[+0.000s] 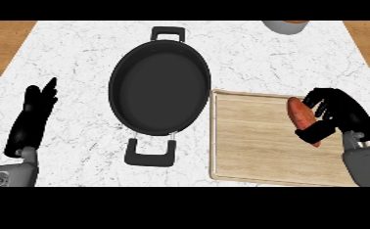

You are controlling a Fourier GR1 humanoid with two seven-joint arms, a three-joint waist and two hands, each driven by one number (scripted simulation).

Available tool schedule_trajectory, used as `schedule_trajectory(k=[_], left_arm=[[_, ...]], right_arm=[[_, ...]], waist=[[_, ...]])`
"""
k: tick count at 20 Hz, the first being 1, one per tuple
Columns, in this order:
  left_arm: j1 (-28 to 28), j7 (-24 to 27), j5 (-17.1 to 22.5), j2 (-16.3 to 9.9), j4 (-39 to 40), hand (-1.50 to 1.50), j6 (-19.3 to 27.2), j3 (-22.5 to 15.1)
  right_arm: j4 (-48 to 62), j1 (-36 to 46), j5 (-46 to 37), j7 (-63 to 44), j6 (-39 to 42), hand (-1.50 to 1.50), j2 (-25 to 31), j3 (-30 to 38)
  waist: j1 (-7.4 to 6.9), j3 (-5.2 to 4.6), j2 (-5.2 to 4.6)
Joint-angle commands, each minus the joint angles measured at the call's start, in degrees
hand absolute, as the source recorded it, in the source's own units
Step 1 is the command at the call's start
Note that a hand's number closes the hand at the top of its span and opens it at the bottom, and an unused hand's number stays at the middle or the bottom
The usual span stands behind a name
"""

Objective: Pick the sweet potato from the tray and place it in the pot

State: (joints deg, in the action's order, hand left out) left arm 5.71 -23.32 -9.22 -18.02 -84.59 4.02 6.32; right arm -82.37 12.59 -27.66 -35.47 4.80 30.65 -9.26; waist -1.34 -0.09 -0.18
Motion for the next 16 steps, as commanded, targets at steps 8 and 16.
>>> schedule_trajectory(k=[8, 16], left_arm=[[-0.88, -0.41, -0.48, 1.01, -0.43, 0.0, 0.91, 0.39], [-2.0, 0.75, 0.81, -0.93, 0.03, 0.0, -0.71, 2.61]], right_arm=[[-14.03, 4.69, -9.47, 16.14, -0.47, 1.5, 8.64, -4.39], [-31.96, 6.09, -2.76, 18.19, -7.1, 1.5, 3.68, 1.46]], waist=[[1.54, 0.08, 0.47], [2.03, 0.08, 0.68]])
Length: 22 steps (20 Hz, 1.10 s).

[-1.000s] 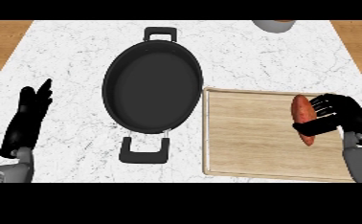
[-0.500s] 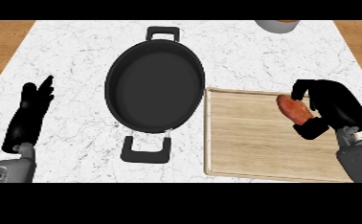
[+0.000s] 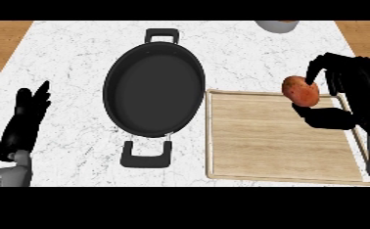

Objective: Pick the sweet potato from the tray and place it in the pot

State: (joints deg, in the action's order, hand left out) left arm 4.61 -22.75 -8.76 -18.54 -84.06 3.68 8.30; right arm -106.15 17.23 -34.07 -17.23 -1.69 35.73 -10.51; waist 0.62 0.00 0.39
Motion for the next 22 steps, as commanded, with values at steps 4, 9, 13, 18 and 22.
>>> schedule_trajectory(k=[4, 9, 13, 18, 22], left_arm=[[4.88, -1.45, -2.13, 1.6, 3.33, 0.0, 1.6, -1.21], [0.01, 1.02, -1.79, 2.11, 0.99, 0.0, 1.01, -0.79], [1.0, -0.11, -0.46, -0.9, 0.24, 0.0, -1.99, 0.82], [1.36, 1.92, -0.58, 0.89, 1.48, 0.0, -1.43, 0.35], [1.51, 2.85, -2.54, 2.56, 2.46, 0.0, 0.05, -1.05]], right_arm=[[-13.82, 6.89, 3.22, -4.51, 2.23, 1.5, -2.11, 3.42], [-17.26, 19.38, 6.28, -18.05, 12.96, 1.5, -4.28, 1.05], [-9.54, 30.02, 5.5, -24.08, 15.54, 1.5, -10.17, -4.16], [0.97, 41.48, 5.13, -30.38, 17.61, 1.5, -18.3, -6.39], [9.47, 43.01, 3.52, -28.35, 16.94, 1.5, -23.04, -7.26]], waist=[[-0.08, -0.05, -0.28], [-1.06, -0.09, -0.22], [-1.77, -0.1, -0.29], [-1.76, -0.1, -0.34], [-1.36, -0.05, -0.44]])
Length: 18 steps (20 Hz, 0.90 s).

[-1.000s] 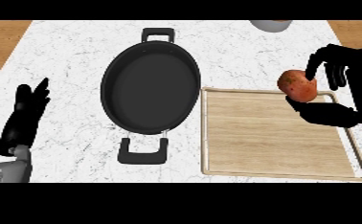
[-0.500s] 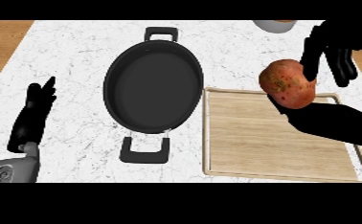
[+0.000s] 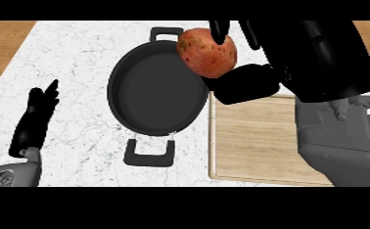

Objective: Pick the sweet potato from the tray and place it in the pot

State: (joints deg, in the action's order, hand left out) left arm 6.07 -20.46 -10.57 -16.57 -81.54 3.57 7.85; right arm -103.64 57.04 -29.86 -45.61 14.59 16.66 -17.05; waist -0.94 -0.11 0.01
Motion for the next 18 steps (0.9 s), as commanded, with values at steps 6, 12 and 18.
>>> schedule_trajectory(k=[6, 12, 18], left_arm=[[2.1, -3.16, -0.06, -1.44, -0.71, 0.0, -0.84, 1.35], [0.31, -1.68, -1.62, 1.09, -1.0, 0.0, 0.56, -0.48], [2.19, -0.94, 0.91, -0.94, 0.27, 0.0, -2.55, 1.63]], right_arm=[[19.35, 6.2, -4.25, 1.51, -1.69, 1.5, -12.45, -4.53], [30.32, 1.38, -2.31, 5.52, -5.99, 1.5, -16.46, -3.58], [39.28, 4.7, 7.38, 9.3, -18.35, -1.5, -16.61, -7.28]], waist=[[-0.05, 0.06, -0.2], [-0.03, 0.08, -0.25], [-0.87, 0.06, -0.39]])
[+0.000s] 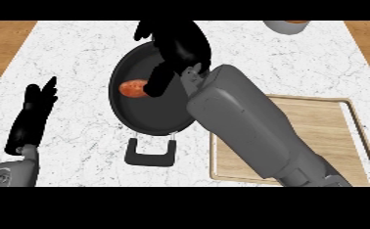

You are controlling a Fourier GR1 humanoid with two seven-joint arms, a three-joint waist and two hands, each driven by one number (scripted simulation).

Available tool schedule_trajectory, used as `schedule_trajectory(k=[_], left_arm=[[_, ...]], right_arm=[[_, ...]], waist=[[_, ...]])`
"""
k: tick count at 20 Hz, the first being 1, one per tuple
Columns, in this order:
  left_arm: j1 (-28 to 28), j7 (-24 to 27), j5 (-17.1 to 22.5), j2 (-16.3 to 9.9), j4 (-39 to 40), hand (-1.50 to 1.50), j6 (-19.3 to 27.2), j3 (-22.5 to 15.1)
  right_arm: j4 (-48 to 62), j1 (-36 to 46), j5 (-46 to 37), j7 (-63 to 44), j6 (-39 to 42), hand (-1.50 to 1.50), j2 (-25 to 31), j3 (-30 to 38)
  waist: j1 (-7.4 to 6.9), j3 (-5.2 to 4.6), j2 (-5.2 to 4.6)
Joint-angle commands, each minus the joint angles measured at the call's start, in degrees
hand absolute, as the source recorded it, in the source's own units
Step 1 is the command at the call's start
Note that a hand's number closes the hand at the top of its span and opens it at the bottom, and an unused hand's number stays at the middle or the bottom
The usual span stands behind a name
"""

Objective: Pick the sweet potato from the tray and place it in the pot

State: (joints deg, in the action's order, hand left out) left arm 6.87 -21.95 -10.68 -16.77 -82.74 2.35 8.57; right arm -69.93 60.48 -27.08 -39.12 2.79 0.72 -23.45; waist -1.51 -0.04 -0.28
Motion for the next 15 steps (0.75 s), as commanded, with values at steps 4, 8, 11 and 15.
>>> schedule_trajectory(k=[4, 8, 11, 15], left_arm=[[0.4, 1.45, -1.71, 2.44, 1.5, 0.0, 1.77, -1.55], [0.34, 1.33, -0.72, 0.56, 1.89, 0.0, 0.4, 0.08], [-0.37, -2.23, -0.78, 0.5, -2.13, 0.0, 0.68, 0.08], [-0.39, -1.69, -1.15, 0.36, -1.08, 0.0, 1.3, 0.97]], right_arm=[[4.01, -2.63, 9.32, 9.38, -15.27, -1.5, -0.7, 1.2], [0.06, -4.25, 13.34, 9.51, -26.26, -1.5, -0.71, 2.12], [1.14, -4.8, 11.79, 13.66, -27.45, -1.5, -0.71, 8.15], [-0.72, -6.93, 14.48, 15.84, -25.48, -1.5, 2.66, 14.89]], waist=[[-0.36, 0.02, -0.21], [-0.01, 0.04, 0.05], [0.64, 0.09, 0.25], [1.21, 0.07, 0.26]])
